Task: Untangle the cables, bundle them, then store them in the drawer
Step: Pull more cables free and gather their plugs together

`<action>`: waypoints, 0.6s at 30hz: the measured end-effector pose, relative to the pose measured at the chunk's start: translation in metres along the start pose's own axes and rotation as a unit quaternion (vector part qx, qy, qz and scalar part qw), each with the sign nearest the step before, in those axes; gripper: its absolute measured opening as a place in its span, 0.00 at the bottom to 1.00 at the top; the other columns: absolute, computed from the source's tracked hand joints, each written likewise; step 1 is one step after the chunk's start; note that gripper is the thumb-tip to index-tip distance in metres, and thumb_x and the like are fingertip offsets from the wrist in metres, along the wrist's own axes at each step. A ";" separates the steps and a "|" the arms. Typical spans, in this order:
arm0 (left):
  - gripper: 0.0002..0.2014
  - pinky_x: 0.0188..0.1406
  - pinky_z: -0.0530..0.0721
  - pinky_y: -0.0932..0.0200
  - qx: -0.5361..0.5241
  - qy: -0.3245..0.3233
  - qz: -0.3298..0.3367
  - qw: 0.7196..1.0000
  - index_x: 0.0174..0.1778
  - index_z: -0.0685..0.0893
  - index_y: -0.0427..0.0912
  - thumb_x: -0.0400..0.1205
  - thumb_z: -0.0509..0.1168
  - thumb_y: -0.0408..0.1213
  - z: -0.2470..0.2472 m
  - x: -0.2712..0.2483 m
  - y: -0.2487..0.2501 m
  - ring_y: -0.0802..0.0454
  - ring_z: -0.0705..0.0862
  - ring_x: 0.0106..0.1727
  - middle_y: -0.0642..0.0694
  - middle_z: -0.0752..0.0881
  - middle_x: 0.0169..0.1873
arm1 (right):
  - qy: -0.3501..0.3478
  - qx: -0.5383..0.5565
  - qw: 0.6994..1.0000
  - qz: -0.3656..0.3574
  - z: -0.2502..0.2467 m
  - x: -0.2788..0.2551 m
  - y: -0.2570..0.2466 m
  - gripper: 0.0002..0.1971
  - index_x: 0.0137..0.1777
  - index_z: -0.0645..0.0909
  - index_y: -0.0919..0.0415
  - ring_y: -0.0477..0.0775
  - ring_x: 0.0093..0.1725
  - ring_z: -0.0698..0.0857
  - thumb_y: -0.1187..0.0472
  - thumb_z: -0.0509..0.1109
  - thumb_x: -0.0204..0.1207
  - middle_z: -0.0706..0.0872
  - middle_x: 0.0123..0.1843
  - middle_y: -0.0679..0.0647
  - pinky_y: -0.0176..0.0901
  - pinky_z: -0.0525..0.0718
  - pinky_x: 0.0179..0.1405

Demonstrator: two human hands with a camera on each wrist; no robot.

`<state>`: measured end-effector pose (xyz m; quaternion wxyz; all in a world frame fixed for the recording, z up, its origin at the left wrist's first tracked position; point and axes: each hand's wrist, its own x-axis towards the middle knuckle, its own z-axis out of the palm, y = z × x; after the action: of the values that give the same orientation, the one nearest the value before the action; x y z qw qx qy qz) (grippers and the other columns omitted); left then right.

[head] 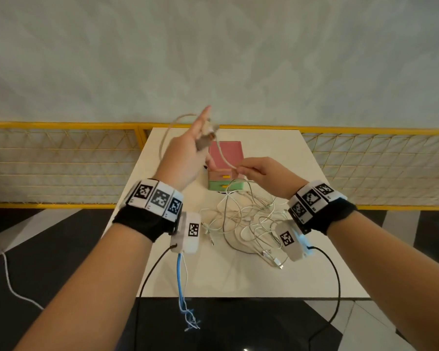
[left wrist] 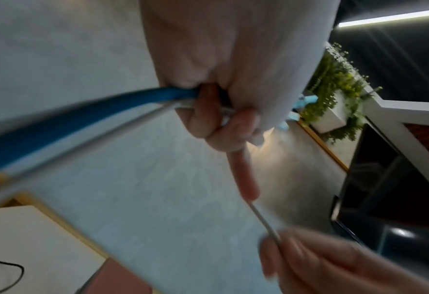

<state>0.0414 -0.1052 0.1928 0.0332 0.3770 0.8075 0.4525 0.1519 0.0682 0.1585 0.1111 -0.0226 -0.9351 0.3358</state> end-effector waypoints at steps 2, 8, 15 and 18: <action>0.31 0.24 0.78 0.60 0.076 -0.059 0.021 0.995 0.82 0.57 0.65 0.87 0.58 0.34 0.009 -0.001 0.002 0.54 0.83 0.25 0.49 0.89 0.36 | 0.020 0.002 0.999 -0.024 0.001 0.008 -0.009 0.11 0.52 0.86 0.62 0.33 0.31 0.77 0.61 0.62 0.83 0.80 0.33 0.40 0.25 0.72 0.35; 0.06 0.26 0.75 0.59 0.116 -0.032 0.002 0.993 0.47 0.82 0.49 0.86 0.62 0.44 -0.001 0.006 0.002 0.57 0.78 0.23 0.47 0.85 0.26 | 0.029 0.086 0.996 -0.022 0.007 0.018 -0.005 0.12 0.49 0.83 0.61 0.48 0.29 0.68 0.59 0.58 0.85 0.72 0.29 0.47 0.38 0.68 0.32; 0.06 0.22 0.73 0.60 0.029 0.144 -0.002 0.989 0.51 0.82 0.44 0.86 0.60 0.37 -0.026 0.007 -0.001 0.61 0.74 0.15 0.49 0.83 0.19 | 0.021 0.085 0.996 0.024 0.019 0.020 0.015 0.13 0.46 0.83 0.47 0.44 0.34 0.74 0.59 0.58 0.85 0.80 0.35 0.50 0.42 0.77 0.41; 0.11 0.20 0.71 0.62 0.072 -0.001 -0.042 0.997 0.64 0.77 0.53 0.88 0.57 0.40 -0.017 0.005 -0.004 0.62 0.71 0.11 0.45 0.89 0.26 | 0.029 0.056 0.998 0.005 0.016 0.028 -0.002 0.11 0.48 0.84 0.54 0.42 0.32 0.72 0.59 0.60 0.84 0.80 0.33 0.49 0.39 0.73 0.38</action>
<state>0.0286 -0.1151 0.2019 0.0259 0.3448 0.8528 0.3913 0.1211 0.0602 0.1528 0.1372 -0.0304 -0.9111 0.3874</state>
